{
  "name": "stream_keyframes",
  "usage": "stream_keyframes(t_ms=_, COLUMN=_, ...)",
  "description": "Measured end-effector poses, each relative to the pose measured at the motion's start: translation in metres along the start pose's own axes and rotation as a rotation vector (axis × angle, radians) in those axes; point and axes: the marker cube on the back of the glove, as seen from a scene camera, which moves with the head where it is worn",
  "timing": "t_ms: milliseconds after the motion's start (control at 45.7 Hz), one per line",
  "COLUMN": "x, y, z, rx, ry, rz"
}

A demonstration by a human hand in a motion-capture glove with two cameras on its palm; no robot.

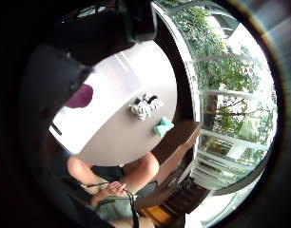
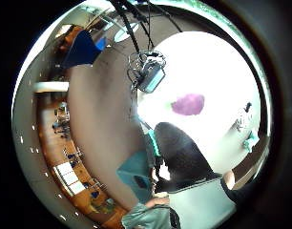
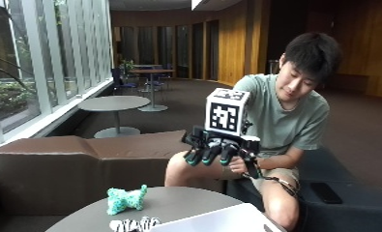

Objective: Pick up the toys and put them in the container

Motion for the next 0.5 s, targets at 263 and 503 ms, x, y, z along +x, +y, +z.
stream_keyframes(t_ms=263, x=0.1, y=0.066, z=-0.032, rx=0.052, ry=0.069, rz=0.09)
stream_keyframes(t_ms=503, x=0.23, y=0.119, z=0.004, rx=-0.104, ry=0.102, rz=0.165)
